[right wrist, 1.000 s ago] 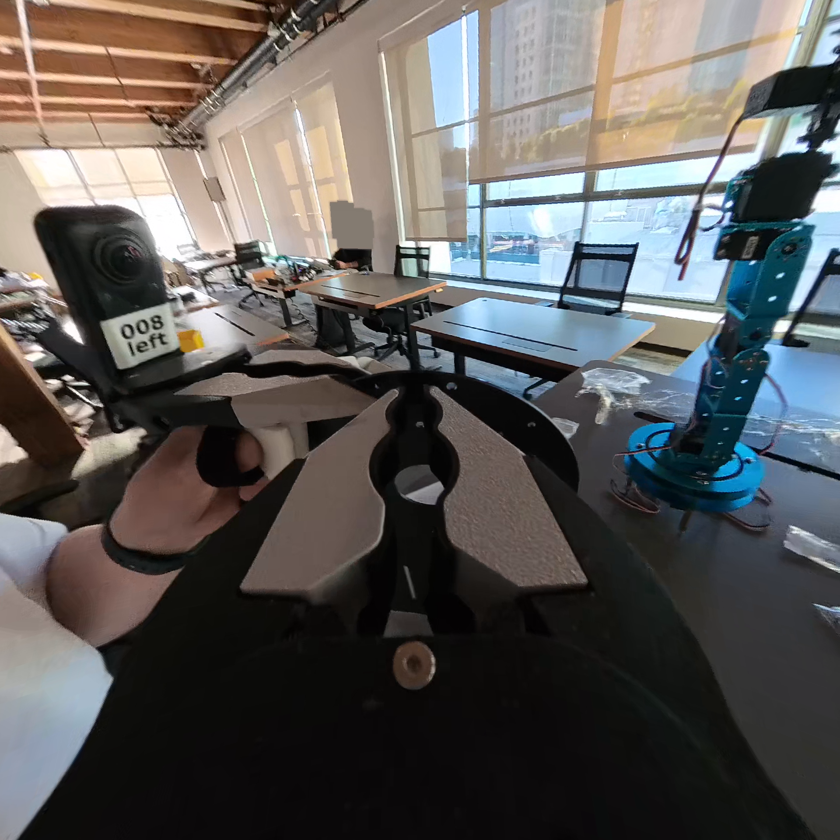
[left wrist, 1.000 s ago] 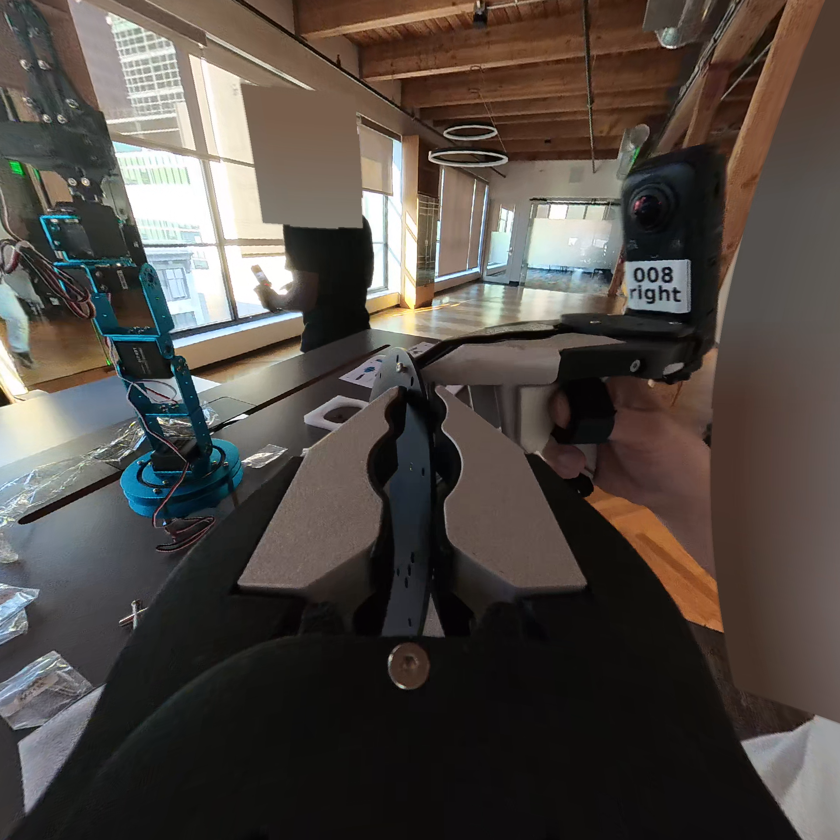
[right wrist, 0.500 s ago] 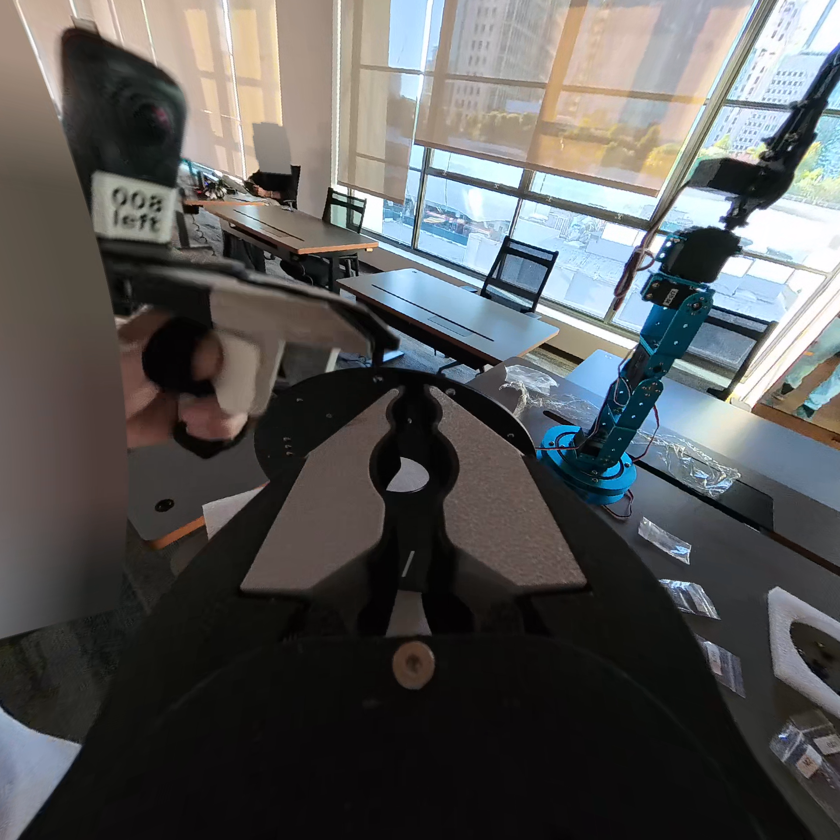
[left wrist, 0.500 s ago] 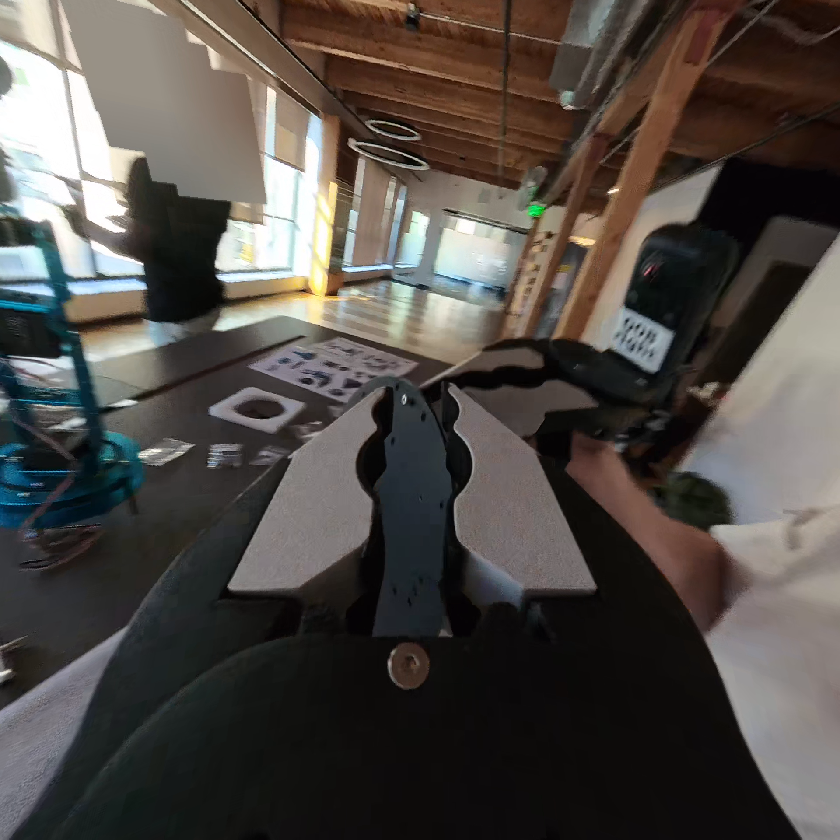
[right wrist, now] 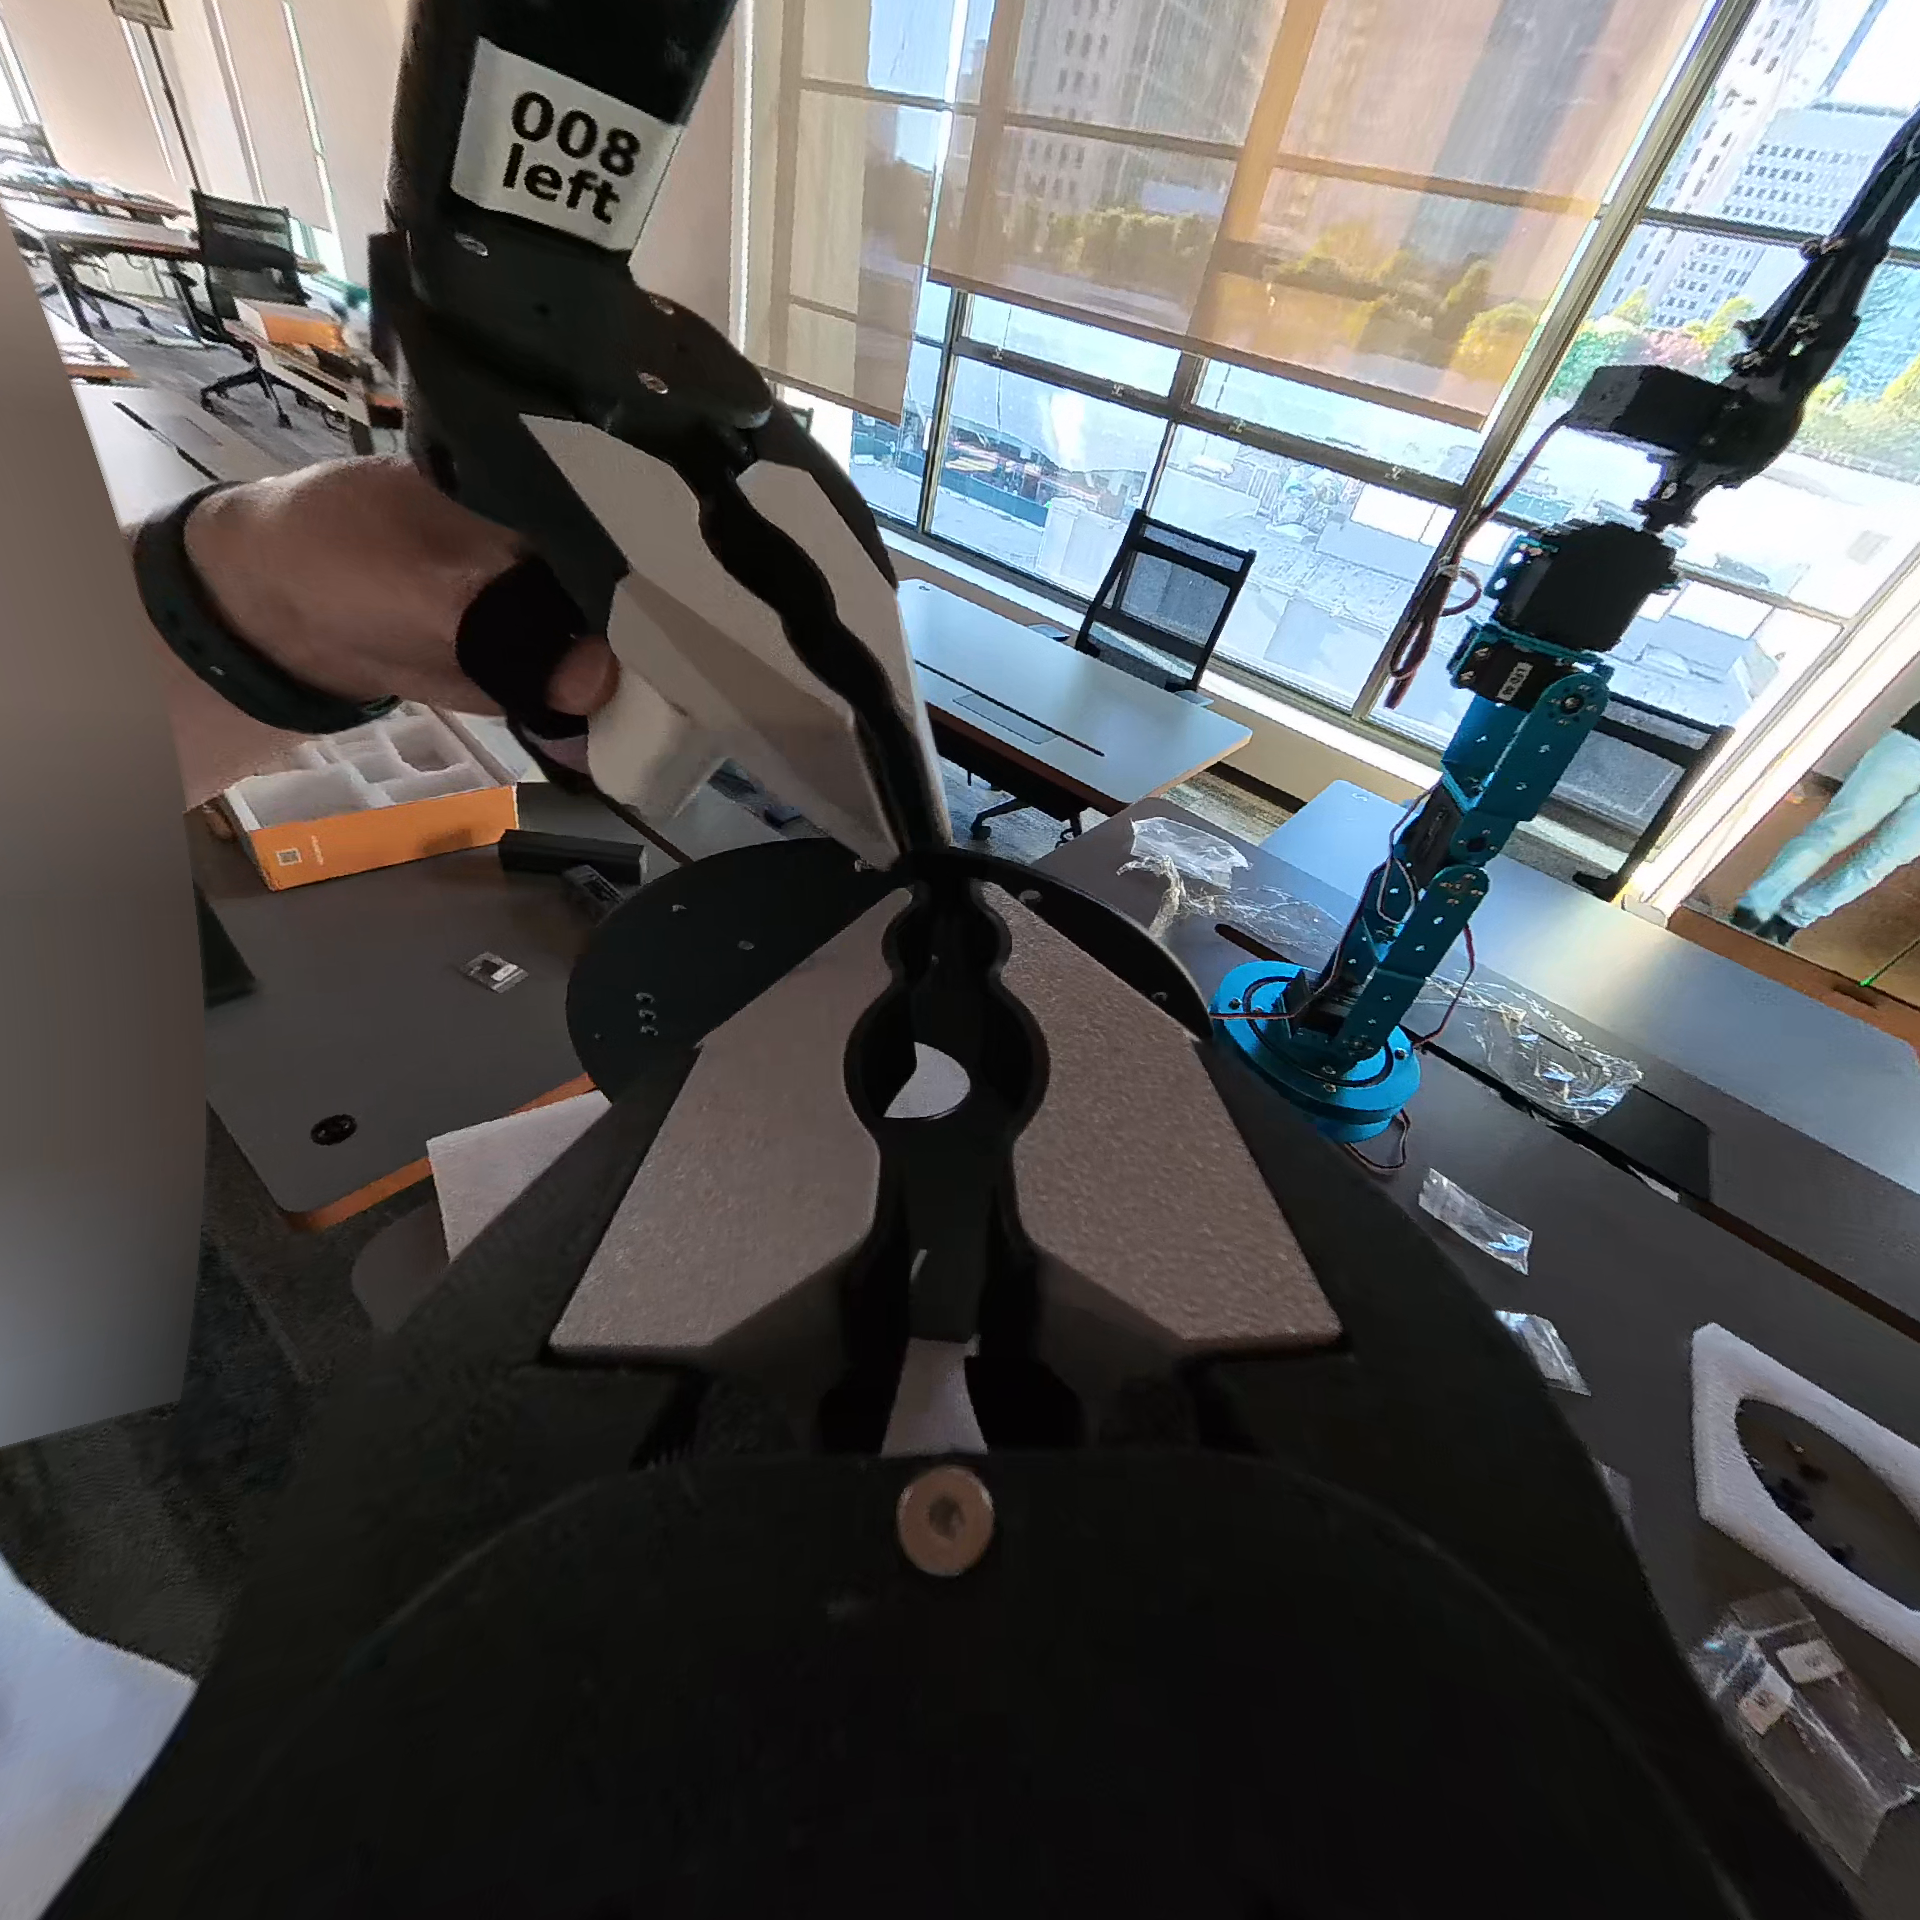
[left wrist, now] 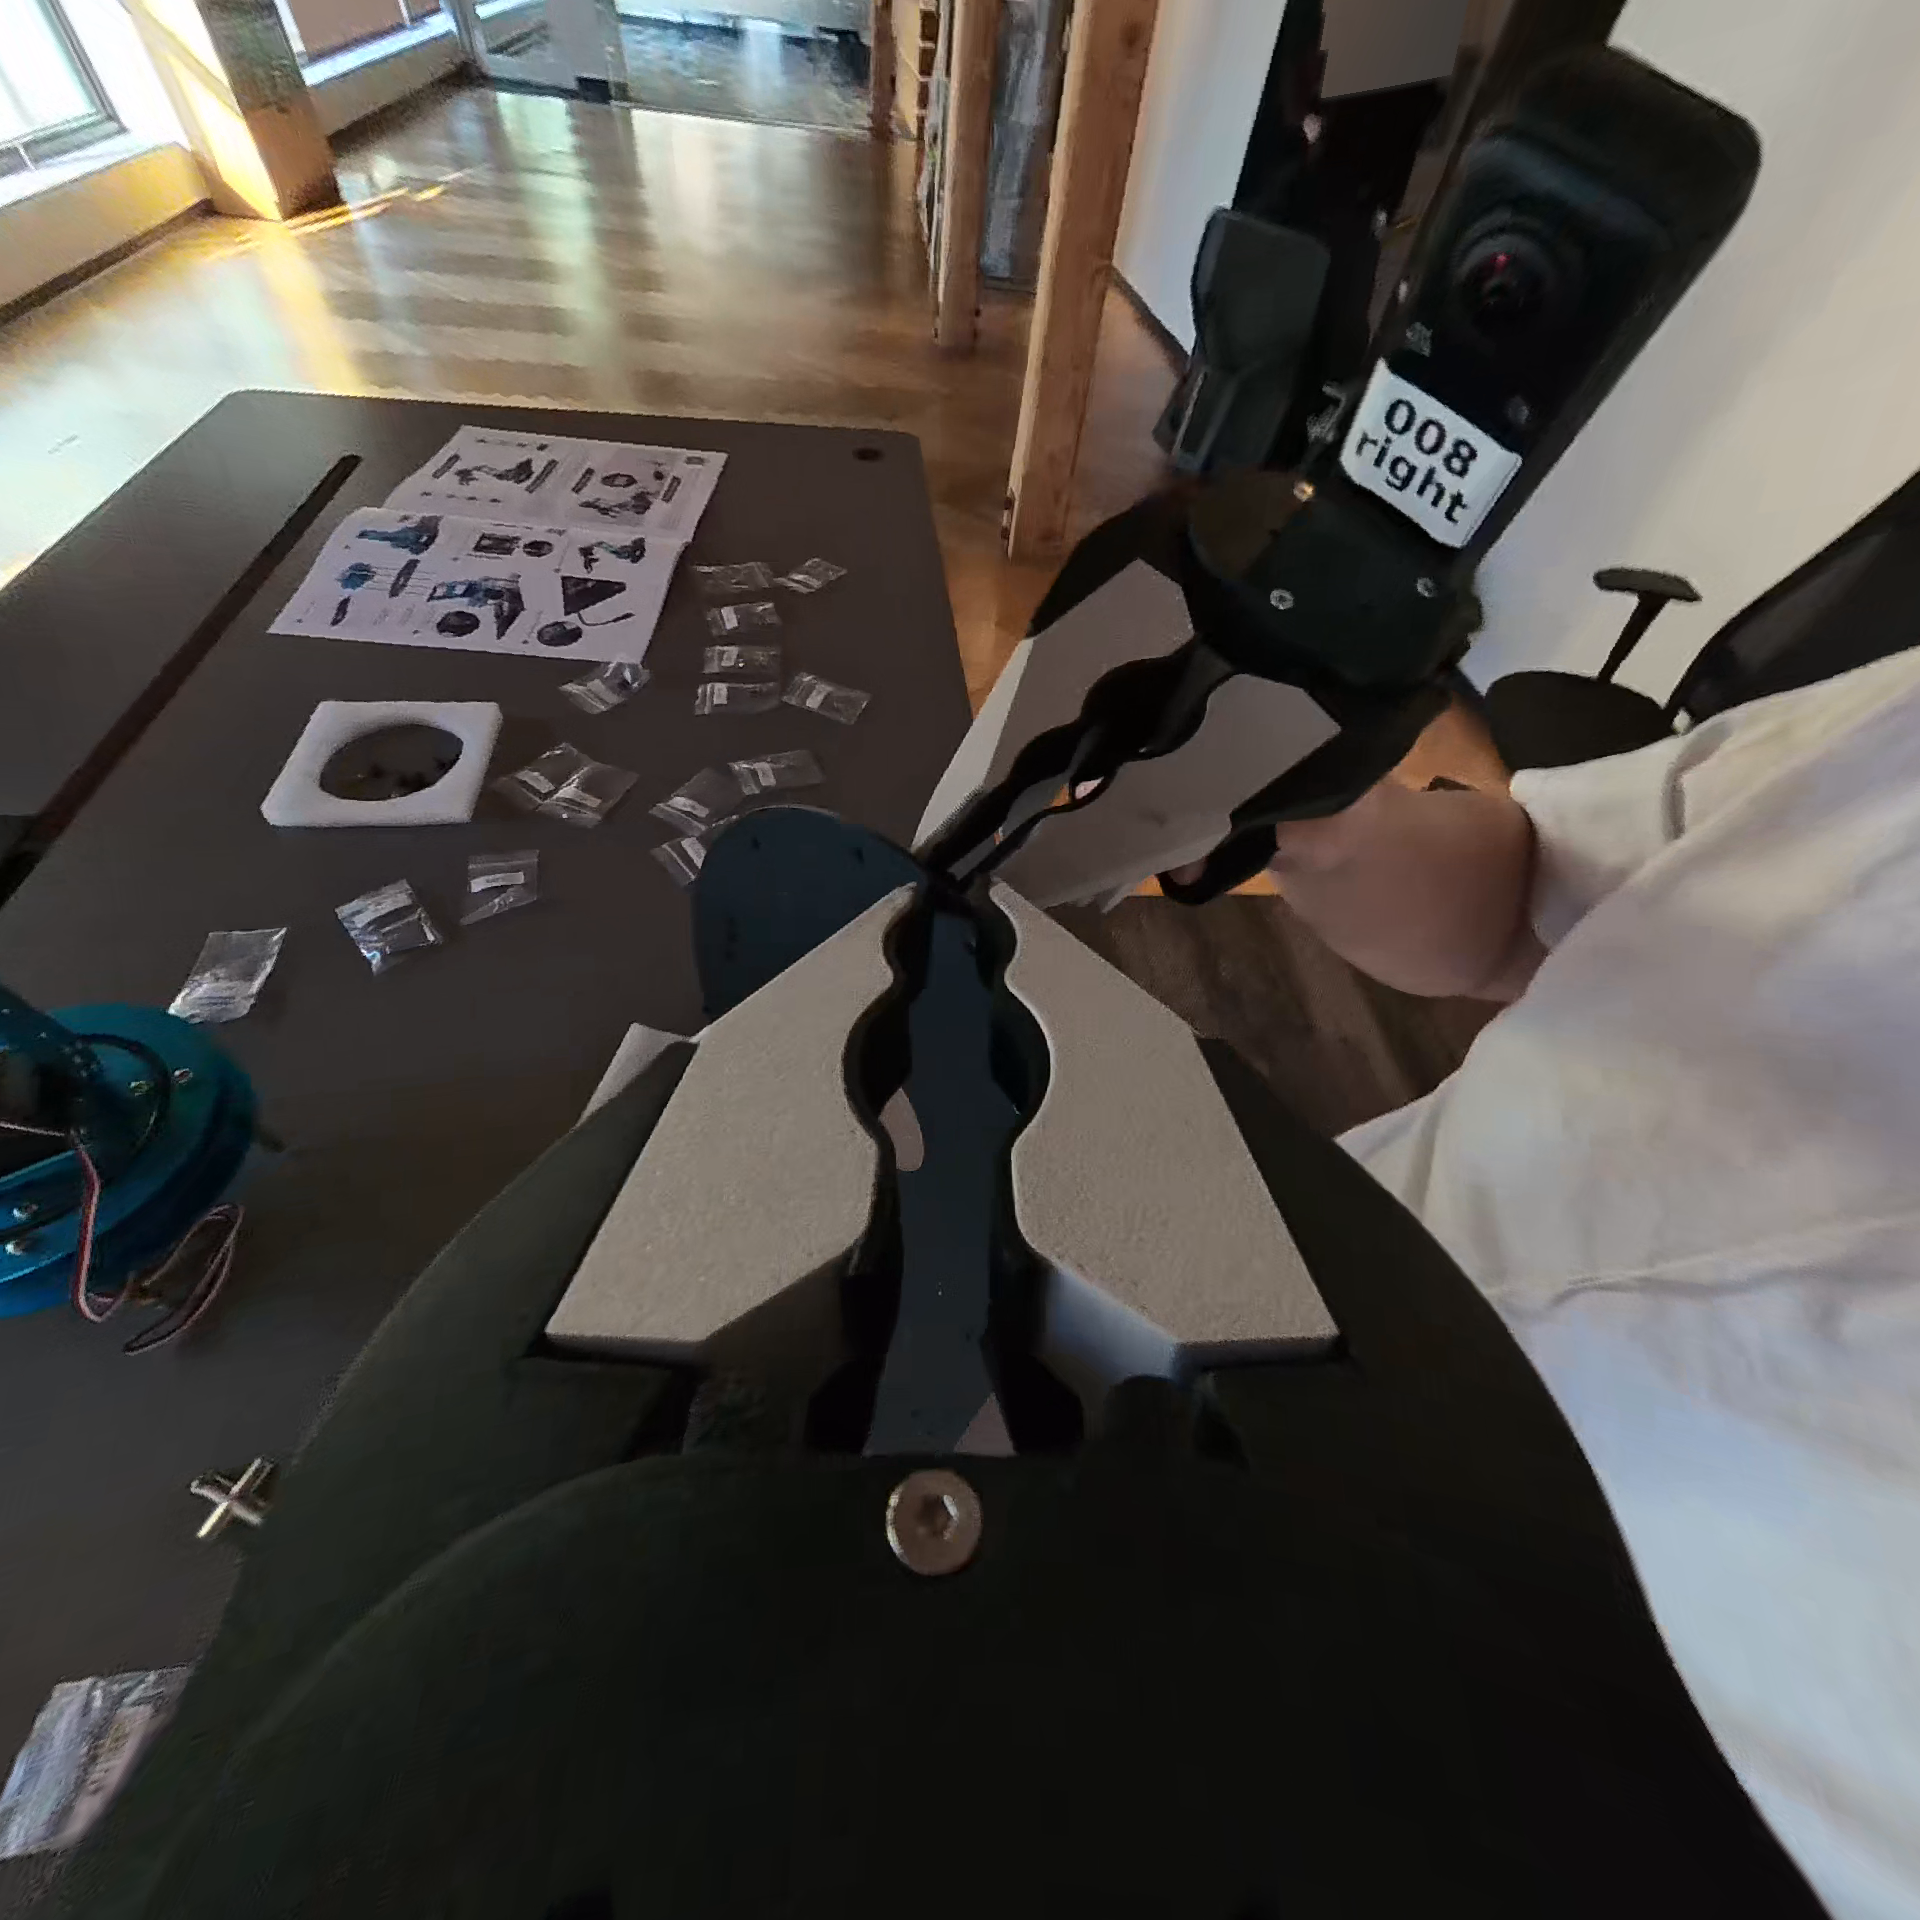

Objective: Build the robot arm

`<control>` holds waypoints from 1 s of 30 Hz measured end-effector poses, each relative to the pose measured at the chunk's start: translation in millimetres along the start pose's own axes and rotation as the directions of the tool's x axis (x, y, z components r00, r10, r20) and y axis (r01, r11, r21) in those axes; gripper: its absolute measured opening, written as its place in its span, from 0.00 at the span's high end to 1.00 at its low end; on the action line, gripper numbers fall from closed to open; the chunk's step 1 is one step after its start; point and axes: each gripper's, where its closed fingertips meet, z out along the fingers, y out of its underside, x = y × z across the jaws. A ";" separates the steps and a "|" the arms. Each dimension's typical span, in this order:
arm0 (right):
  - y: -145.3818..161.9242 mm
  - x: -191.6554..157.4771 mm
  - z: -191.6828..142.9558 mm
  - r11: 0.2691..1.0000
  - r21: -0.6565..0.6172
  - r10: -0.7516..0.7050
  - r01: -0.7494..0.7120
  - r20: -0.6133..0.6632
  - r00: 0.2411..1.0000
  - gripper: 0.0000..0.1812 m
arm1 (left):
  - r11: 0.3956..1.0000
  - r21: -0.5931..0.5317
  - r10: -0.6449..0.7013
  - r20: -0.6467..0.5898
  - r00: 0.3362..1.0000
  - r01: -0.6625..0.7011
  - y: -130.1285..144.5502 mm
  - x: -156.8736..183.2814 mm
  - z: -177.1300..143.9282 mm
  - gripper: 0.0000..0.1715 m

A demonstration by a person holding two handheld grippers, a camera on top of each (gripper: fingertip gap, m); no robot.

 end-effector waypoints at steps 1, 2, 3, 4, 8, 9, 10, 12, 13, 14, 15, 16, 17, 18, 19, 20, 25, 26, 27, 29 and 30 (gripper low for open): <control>0.2 0.6 -0.3 1.000 0.000 -0.004 0.004 -0.005 1.000 0.98 | 1.000 0.010 -0.014 0.003 1.000 0.014 -0.3 -0.5 0.6 0.97; 0.3 1.4 -0.6 1.000 0.000 -0.007 0.007 -0.012 1.000 0.98 | 0.999 0.020 -0.027 0.006 1.000 0.027 -0.6 -0.9 1.3 0.97; 0.3 2.1 -0.7 1.000 0.002 -0.011 0.011 -0.018 1.000 0.98 | 0.999 0.031 -0.042 0.012 0.999 0.042 -1.1 -1.5 1.9 0.97; 0.3 2.2 -0.7 1.000 0.004 -0.016 0.016 -0.022 1.000 0.98 | 0.997 0.042 -0.058 0.020 0.998 0.057 -1.9 -2.0 2.2 0.98; -0.9 -0.7 1.6 0.999 0.015 -0.028 0.028 -0.026 0.999 0.98 | 0.998 0.051 -0.031 0.142 0.989 0.024 -1.8 -14.6 1.7 0.87; -1.0 -0.1 2.4 0.999 0.014 -0.040 0.041 -0.037 0.999 0.98 | 0.999 0.044 -0.029 0.136 0.990 0.023 -1.6 -13.3 2.1 0.90; -1.3 0.2 3.3 0.998 0.014 -0.053 0.054 -0.046 0.998 0.98 | 0.998 0.035 -0.049 0.127 0.991 0.045 -1.2 -12.7 2.2 0.91; -1.8 0.2 5.7 0.997 0.012 -0.075 0.076 -0.059 0.995 0.98 | 0.993 0.017 -0.122 0.105 0.987 0.121 -0.7 -12.1 0.9 0.94; -2.3 -0.3 7.1 0.996 0.012 -0.082 0.083 -0.063 0.995 0.98 | 0.987 0.011 -0.160 0.098 0.982 0.160 -0.3 -12.0 -0.2 0.94; -2.7 -0.9 8.5 0.996 0.011 -0.089 0.090 -0.066 0.994 0.98 | 0.981 0.006 -0.192 0.098 0.976 0.193 0.2 -12.9 -1.6 0.94; -3.0 -1.3 9.9 0.995 0.011 -0.099 0.100 -0.072 0.993 0.98 | 0.975 0.001 -0.222 0.097 0.970 0.222 0.6 -13.8 -3.0 0.95; -3.3 -1.4 11.1 0.994 0.009 -0.111 0.112 -0.081 0.990 0.98 | 0.968 -0.005 -0.250 0.097 0.963 0.252 1.0 -15.0 -4.4 0.95; -3.6 -0.9 12.3 0.992 0.006 -0.126 0.127 -0.095 0.987 0.98 | 0.960 -0.011 -0.278 0.097 0.956 0.280 1.2 -16.1 -5.5 0.95; -4.0 -0.7 13.2 0.990 0.005 -0.141 0.142 -0.110 0.984 0.98 | 0.952 -0.019 -0.303 0.098 0.948 0.306 1.5 -17.2 -6.1 0.95; -4.5 -0.3 13.9 0.988 0.005 -0.152 0.154 -0.126 0.980 0.98 | 0.945 -0.029 -0.320 0.100 0.942 0.324 1.8 -18.2 -6.7 0.95; -4.9 0.4 14.4 0.986 0.005 -0.163 0.165 -0.143 0.976 0.97 | 0.941 -0.038 -0.330 0.104 0.938 0.335 2.0 -19.1 -7.1 0.95; -2.8 0.5 13.7 0.985 0.016 -0.169 0.174 -0.155 0.973 0.96 | 0.926 -0.043 -0.369 0.113 0.923 0.375 2.2 -18.9 -5.8 0.95; -2.7 0.5 13.0 0.986 0.023 -0.157 0.162 -0.148 0.976 0.96 | 0.925 -0.042 -0.371 0.114 0.922 0.378 2.0 -18.9 -5.3 0.95; -2.6 1.1 12.1 0.988 0.026 -0.149 0.154 -0.144 0.978 0.97 | 0.924 -0.041 -0.375 0.113 0.920 0.381 1.9 -18.7 -4.8 0.95; -2.4 2.4 10.7 0.988 0.029 -0.143 0.149 -0.138 0.980 0.98 | 0.921 -0.040 -0.381 0.110 0.918 0.387 1.4 -18.5 -3.3 0.95; -2.3 3.0 10.4 0.989 0.028 -0.138 0.143 -0.135 0.981 0.98 | 0.920 -0.039 -0.383 0.110 0.917 0.389 1.2 -18.9 -2.6 0.95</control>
